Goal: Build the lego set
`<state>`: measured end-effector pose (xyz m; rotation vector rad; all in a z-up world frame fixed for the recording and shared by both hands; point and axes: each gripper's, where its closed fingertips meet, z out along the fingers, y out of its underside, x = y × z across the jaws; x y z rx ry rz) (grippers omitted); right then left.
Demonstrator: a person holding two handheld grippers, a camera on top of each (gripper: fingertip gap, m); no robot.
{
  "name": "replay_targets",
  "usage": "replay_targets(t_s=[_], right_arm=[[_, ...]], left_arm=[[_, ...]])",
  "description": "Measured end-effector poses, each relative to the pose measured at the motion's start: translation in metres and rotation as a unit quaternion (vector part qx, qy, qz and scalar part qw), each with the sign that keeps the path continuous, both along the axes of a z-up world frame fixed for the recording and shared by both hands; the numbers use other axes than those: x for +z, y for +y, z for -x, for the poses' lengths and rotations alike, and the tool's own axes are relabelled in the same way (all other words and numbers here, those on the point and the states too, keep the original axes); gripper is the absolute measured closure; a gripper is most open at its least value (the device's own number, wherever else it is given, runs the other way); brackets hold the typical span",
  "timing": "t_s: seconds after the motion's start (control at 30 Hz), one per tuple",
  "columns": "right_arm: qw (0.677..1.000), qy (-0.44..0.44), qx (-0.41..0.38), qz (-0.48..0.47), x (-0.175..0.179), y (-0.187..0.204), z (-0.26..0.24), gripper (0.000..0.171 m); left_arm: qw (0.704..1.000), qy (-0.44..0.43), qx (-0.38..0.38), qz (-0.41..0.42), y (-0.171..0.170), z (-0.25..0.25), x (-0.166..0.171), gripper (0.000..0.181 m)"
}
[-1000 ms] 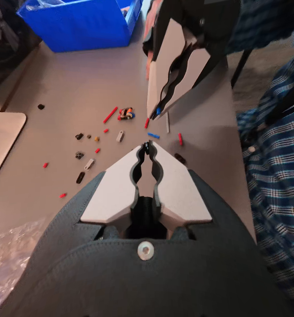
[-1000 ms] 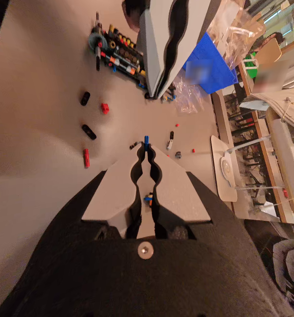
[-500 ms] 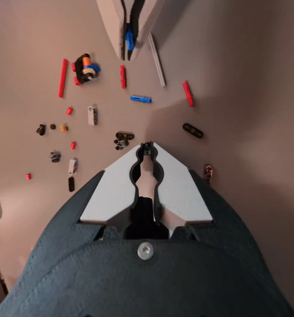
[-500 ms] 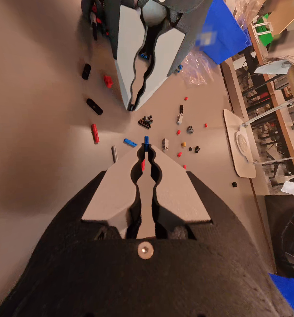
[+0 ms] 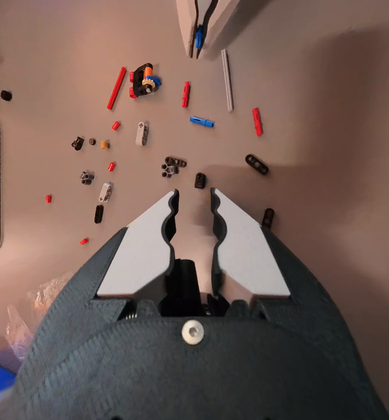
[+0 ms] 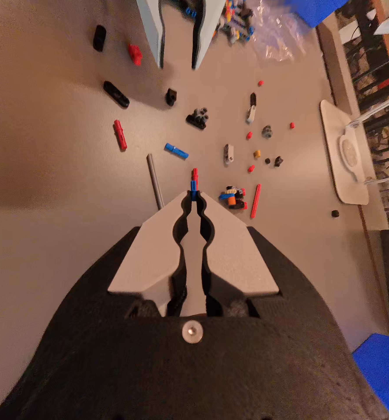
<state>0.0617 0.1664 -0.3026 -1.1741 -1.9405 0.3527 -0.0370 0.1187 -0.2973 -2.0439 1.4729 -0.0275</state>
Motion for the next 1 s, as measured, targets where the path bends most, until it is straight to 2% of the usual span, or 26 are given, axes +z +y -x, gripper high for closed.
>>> replay_targets(t_s=[0.1,0.2,0.3,0.63,1.0], right_arm=[[1.000,-0.019,-0.008,0.005,-0.010,0.001,-0.003,0.165],[0.999,-0.018,-0.021,0.041,-0.010,0.000,-0.003,0.148],[0.998,-0.012,-0.028,0.050,-0.006,0.003,-0.004,0.144],[0.994,0.027,-0.008,0.104,0.024,-0.010,0.008,0.152],[0.989,0.030,-0.028,0.143,0.029,-0.008,0.017,0.152]], left_arm=[[1.000,0.003,0.007,-0.006,-0.004,0.004,-0.001,0.154],[1.000,0.001,0.012,-0.009,-0.008,0.004,-0.002,0.151],[1.000,-0.010,0.019,-0.018,-0.010,0.005,0.005,0.151],[0.990,-0.072,0.097,-0.074,-0.021,0.045,0.043,0.149],[0.963,-0.144,0.194,-0.118,-0.050,0.097,0.063,0.131]])
